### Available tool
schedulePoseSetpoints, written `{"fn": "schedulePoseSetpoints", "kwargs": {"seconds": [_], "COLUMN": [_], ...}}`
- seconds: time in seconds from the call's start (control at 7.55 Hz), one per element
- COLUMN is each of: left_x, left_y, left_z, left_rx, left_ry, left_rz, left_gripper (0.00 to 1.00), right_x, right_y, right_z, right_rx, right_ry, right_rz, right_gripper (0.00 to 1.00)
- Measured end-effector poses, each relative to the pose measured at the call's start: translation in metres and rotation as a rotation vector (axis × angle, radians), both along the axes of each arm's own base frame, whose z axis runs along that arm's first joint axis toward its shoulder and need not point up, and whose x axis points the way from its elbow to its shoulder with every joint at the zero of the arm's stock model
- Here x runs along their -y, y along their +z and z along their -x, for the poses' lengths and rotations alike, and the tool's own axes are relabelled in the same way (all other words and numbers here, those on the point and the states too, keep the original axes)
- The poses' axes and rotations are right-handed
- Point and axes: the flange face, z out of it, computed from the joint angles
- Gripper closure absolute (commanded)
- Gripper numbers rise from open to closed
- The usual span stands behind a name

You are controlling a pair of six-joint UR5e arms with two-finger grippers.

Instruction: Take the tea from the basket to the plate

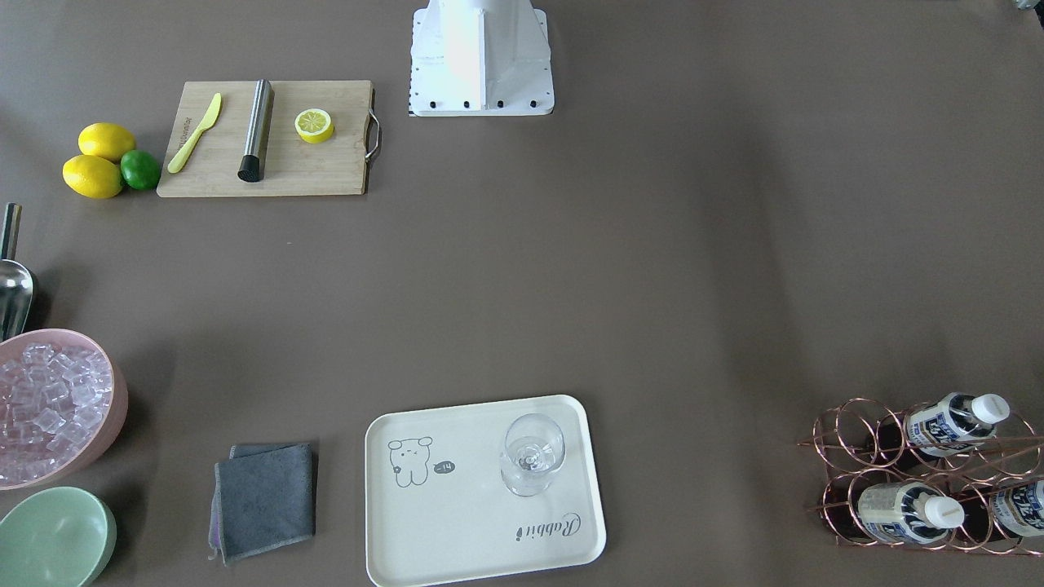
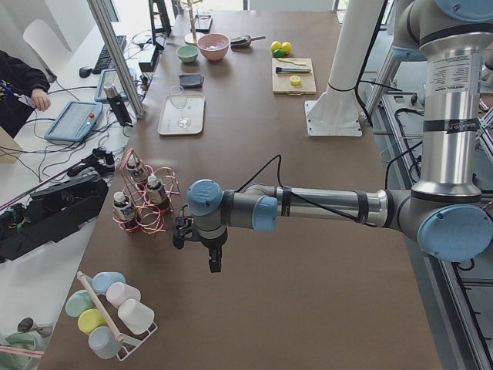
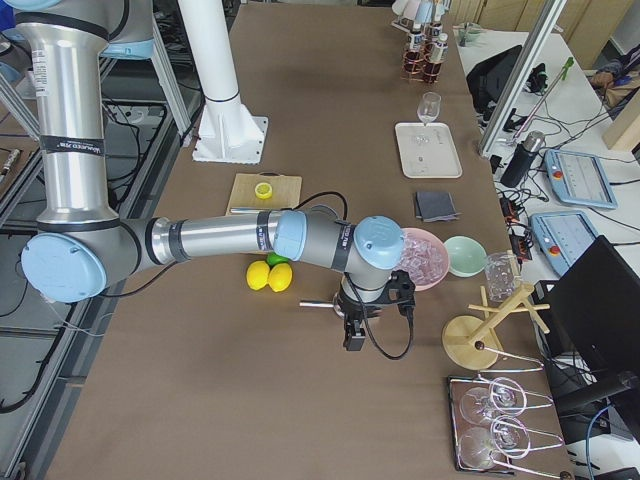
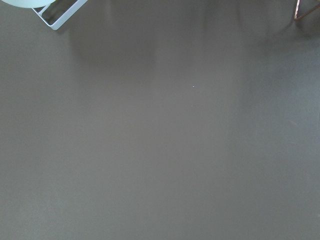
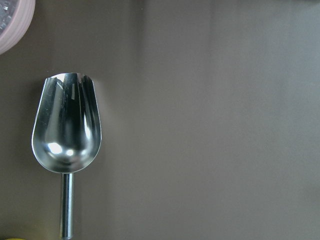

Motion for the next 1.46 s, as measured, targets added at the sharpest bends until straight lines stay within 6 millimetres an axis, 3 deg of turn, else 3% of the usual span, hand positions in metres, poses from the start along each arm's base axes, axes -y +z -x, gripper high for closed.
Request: {"fn": "schedulePoseSetpoints", "kwargs": {"seconds": [0.79, 1.06, 1.46], "left_x": [0.0, 0.011, 0.058], "left_y": [-0.016, -0.045, -0.099], "left_z": [0.0, -0.001, -0.003], "left_rx": [0.015, 0.021, 0.031], "left_ry": [0.193, 0.273, 0.389], "left_rz": [-0.213, -0.298, -0.443], "left_gripper": [0.01, 0.01, 0.01], "right_x": [-0.001, -0.003, -0.009], "right_y": [0.001, 0.004, 0.008], "right_z": [0.0, 0.0, 0.0], "right_rx": [0.0, 0.0, 0.002], "right_ry": [-0.001, -0.001, 0.0], "right_rz": [0.005, 0.01, 0.02], "right_gripper": [0.0, 0.0, 0.0]}}
